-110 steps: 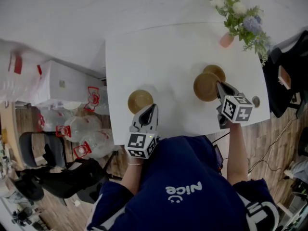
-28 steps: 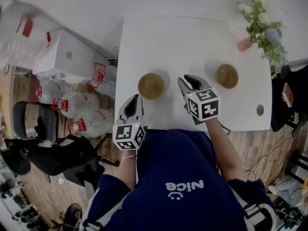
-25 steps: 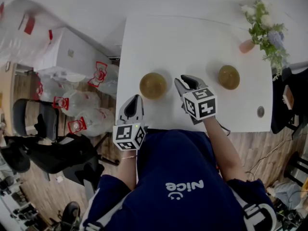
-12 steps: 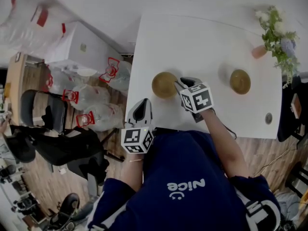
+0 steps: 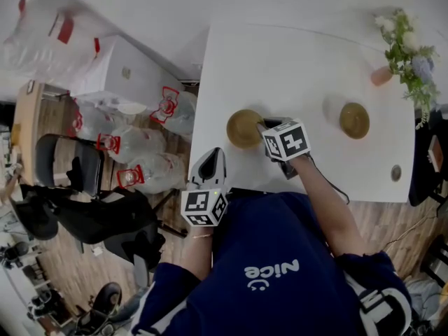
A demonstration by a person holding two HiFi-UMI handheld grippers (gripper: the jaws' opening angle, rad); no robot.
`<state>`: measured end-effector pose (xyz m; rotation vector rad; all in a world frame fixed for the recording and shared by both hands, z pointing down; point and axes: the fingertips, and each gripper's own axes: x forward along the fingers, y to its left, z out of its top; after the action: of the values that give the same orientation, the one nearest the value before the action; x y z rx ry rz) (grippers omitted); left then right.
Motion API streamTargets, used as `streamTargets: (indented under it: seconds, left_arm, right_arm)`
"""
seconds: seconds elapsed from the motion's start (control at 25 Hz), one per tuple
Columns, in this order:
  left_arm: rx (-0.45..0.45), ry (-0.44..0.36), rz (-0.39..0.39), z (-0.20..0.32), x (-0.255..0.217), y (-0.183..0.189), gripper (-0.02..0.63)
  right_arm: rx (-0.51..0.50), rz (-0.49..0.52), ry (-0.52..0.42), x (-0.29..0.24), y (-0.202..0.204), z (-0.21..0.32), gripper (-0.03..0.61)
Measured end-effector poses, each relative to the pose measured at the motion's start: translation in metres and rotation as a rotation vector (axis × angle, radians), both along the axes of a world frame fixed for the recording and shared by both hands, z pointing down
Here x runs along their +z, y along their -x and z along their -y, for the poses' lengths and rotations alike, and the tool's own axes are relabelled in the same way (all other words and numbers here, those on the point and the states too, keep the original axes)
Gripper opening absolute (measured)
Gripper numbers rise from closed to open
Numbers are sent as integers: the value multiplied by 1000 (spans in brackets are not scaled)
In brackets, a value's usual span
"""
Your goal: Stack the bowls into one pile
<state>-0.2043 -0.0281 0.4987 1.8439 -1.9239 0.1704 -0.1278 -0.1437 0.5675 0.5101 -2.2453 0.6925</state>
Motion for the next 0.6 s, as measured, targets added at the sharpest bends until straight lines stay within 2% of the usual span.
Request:
streamTargets:
  seconds: [0.12,0.6]
  left_arm:
    - [7,-3,4,4,0,1,18]
    - [59,-17,-12,13,0,1,18]
  right_arm:
    - [22,1,2,-1,-1,3,41]
    - [5,21,-7,-18,4,-7,36]
